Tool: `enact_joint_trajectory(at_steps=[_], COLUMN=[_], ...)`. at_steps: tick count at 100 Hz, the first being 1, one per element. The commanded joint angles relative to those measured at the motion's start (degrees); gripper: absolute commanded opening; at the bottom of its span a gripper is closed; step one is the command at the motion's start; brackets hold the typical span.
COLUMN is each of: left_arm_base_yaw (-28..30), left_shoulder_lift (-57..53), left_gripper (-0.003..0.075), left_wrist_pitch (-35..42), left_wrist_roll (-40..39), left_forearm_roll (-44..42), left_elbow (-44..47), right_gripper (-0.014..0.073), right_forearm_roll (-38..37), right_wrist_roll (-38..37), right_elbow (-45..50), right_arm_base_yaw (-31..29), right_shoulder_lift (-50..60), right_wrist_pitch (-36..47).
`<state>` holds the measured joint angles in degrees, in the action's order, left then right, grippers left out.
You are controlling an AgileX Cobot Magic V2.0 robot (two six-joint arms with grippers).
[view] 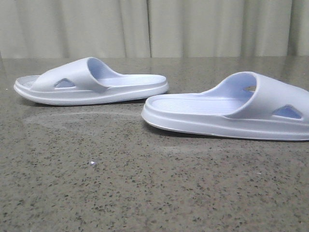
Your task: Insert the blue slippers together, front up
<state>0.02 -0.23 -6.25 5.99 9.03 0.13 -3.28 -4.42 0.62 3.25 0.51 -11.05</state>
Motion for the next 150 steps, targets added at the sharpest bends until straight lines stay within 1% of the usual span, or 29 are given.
enact_joint_trajectory(at_steps=[1, 88, 100, 114, 123, 142, 145, 150], left_arm_base_yaw=[0.1, 0.1, 0.1, 0.1, 0.1, 0.1, 0.1, 0.1], left_shoulder_lift=[-1.7, -1.7, -1.7, -1.7, -1.7, -1.7, -1.7, -1.7], left_gripper=[0.0015, 0.0015, 0.0015, 0.0015, 0.0015, 0.0015, 0.0015, 0.0015], left_wrist_pitch=[4.6, 4.6, 4.6, 4.7, 4.8, 5.5, 5.9, 6.7], left_wrist_roll=[-0.5, -0.5, -0.5, -0.5, -0.5, -0.5, -0.5, -0.5], left_forearm_roll=[0.6, 0.6, 0.6, 0.6, 3.1, 13.6, 15.2, 18.2], left_elbow=[0.5, 0.5, 0.5, 0.5, 0.5, 0.5, 0.5, 0.5], right_gripper=[-0.0086, -0.0086, -0.0086, -0.0086, -0.0086, -0.0086, -0.0086, -0.0086], right_forearm_roll=[-0.7, -0.7, -0.6, 1.2, 1.2, 1.3, 2.0, 5.3], right_wrist_roll=[0.1, 0.1, 0.1, 0.1, 0.1, 0.1, 0.1, 0.1], right_elbow=[1.2, 1.2, 1.2, 1.2, 1.2, 1.2, 1.2, 1.2], right_arm_base_yaw=[-0.2, -0.2, -0.2, -0.2, -0.2, -0.2, -0.2, -0.2], right_shoulder_lift=[1.2, 1.2, 1.2, 1.2, 1.2, 1.2, 1.2, 1.2], right_wrist_pitch=[4.2, 4.2, 6.0, 9.2, 11.0, 15.5, 15.9, 16.5])
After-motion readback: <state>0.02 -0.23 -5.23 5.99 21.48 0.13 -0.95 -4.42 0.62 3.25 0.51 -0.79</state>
